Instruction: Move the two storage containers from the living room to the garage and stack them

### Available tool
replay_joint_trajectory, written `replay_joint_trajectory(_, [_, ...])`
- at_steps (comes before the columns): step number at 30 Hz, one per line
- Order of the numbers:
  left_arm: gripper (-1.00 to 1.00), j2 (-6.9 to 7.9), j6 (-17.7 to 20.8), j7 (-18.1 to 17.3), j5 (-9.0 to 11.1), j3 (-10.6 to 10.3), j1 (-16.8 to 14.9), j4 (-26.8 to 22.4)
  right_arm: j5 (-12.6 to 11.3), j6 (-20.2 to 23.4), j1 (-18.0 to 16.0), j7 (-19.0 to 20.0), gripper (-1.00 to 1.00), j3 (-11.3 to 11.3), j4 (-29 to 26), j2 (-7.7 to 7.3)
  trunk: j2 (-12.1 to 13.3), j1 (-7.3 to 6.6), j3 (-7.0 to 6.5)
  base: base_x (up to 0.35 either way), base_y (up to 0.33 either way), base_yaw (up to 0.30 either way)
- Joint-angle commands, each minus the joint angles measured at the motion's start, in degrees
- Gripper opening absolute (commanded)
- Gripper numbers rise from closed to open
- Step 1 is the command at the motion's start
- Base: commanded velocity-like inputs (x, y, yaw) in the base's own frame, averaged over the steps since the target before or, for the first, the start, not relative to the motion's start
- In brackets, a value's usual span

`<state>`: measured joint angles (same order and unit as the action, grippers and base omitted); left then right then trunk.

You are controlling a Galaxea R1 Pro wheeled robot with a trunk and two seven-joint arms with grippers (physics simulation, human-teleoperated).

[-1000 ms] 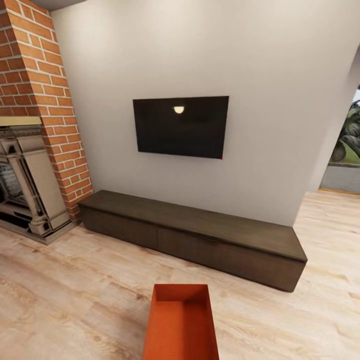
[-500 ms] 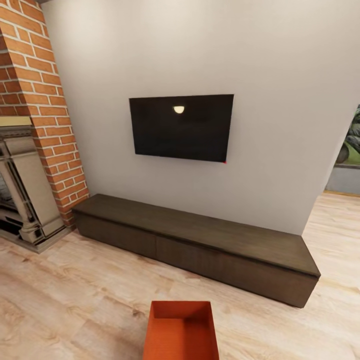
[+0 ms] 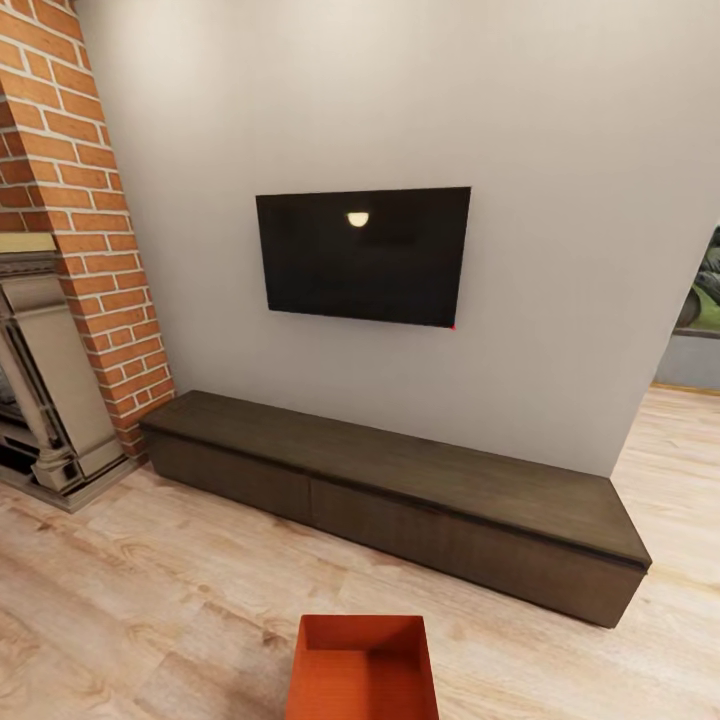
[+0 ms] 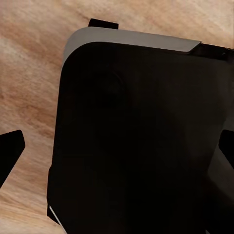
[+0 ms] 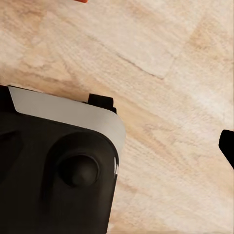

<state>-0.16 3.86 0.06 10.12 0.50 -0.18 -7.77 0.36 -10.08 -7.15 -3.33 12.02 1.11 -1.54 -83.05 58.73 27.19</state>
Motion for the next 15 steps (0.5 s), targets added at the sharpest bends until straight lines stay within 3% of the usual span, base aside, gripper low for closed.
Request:
replay_joint_trajectory(1, [1.00, -0.01, 0.35, 0.01, 0.47, 0.03, 0.00, -0.15, 0.05, -0.20, -0.06, -0.14, 1.00, 0.37, 0.12, 0.02, -0.03, 0.00, 0.06, 0.001, 0.000, 0.000])
replay_joint_trajectory(15, [1.00, -0.18, 0.35, 0.03, 0.60, 0.20, 0.00, -0.17, -0.04, -0.12, -0.06, 0.59, 1.00, 0.22, 0.12, -0.05, -0.03, 0.00, 1.05, 0.000, 0.000, 0.000])
